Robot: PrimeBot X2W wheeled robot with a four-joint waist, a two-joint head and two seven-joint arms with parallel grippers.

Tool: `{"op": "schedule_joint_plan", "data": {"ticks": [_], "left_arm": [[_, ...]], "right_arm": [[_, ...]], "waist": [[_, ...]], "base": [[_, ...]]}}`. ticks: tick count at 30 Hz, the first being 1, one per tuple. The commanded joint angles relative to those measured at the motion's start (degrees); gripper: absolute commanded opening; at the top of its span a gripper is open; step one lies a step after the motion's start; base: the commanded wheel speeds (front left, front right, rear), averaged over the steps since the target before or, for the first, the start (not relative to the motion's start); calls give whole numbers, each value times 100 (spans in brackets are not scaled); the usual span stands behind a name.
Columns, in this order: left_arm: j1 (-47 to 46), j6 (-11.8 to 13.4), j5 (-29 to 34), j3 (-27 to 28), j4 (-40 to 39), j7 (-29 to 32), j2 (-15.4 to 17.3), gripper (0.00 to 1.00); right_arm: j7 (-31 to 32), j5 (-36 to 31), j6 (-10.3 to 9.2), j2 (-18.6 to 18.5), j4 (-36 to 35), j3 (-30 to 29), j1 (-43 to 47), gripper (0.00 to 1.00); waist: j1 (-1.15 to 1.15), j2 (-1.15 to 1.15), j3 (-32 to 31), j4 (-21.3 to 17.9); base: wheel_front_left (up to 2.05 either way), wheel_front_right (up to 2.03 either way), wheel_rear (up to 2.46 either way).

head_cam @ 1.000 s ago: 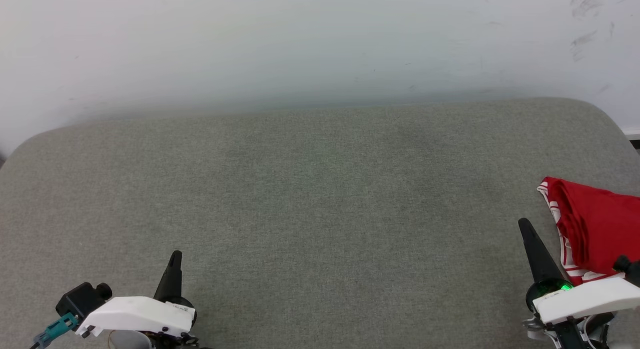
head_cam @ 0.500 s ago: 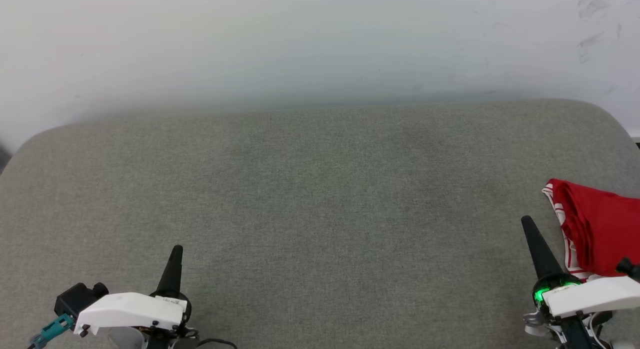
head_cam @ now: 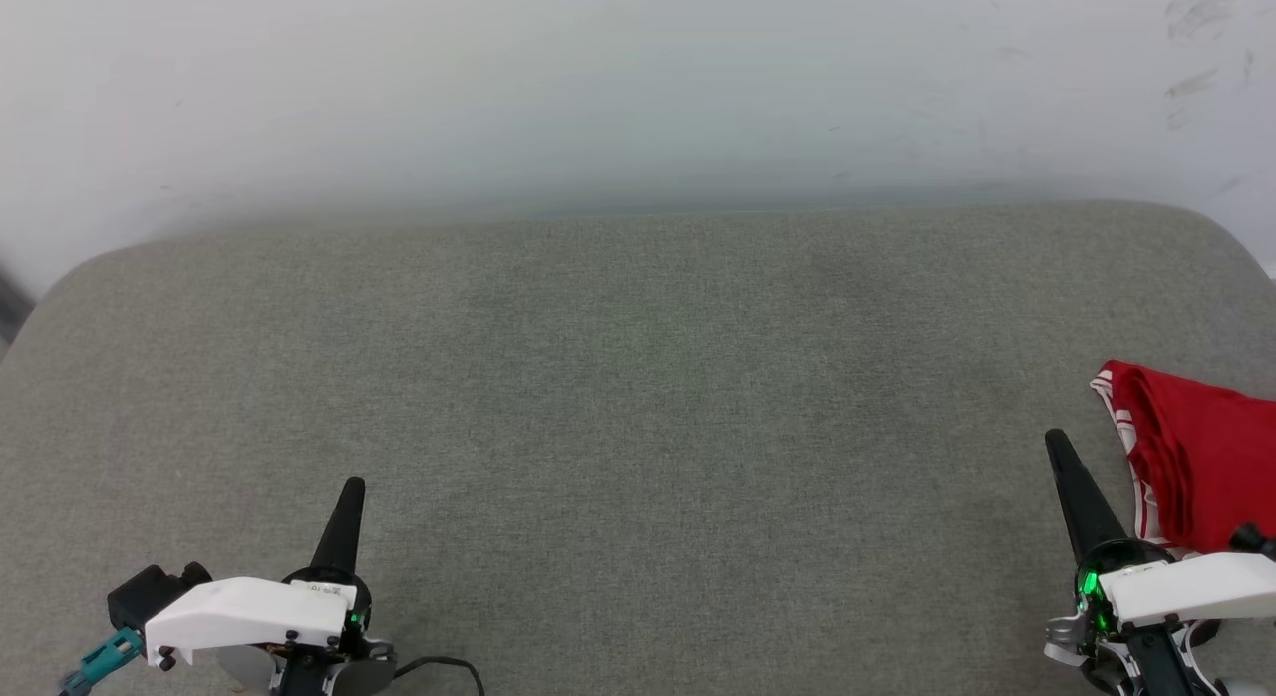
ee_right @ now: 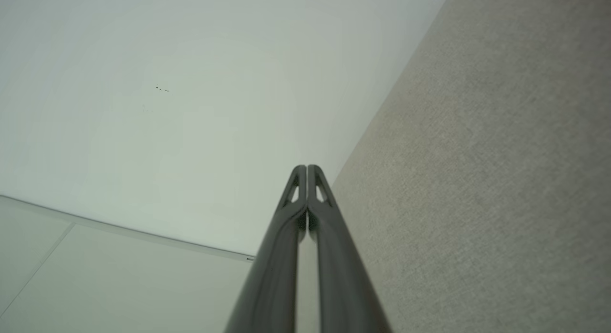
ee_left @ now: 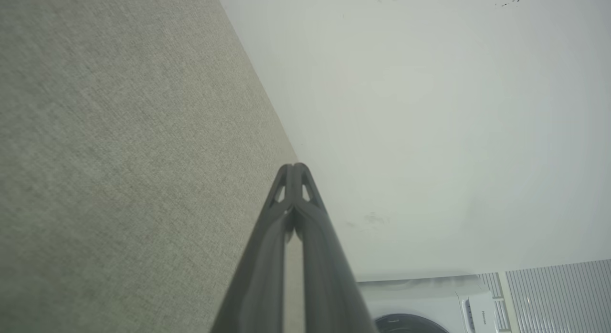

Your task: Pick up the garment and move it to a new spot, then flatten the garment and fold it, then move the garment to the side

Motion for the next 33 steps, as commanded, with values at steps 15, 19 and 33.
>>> {"op": "schedule_joint_plan", "data": {"ticks": [15,19,33], "left_arm": [[-179,-222,-620,246,61,221,-148,0],[-179,-278,-797,315,86,276,-189,0],[-246,-422,-1254,491,152,435,-322,0]], "right_arm": [[53,770,-1,41,162,-81,-199,0],[63,987,-1,51,221,-102,-207,0],[100,1558,-2,80,362,-162,-283,0]], "waist": [[0,0,2,71],[0,0,3,95],[0,0,5,161]], "base": [[0,0,0],[0,0,0],[0,0,0]]}}
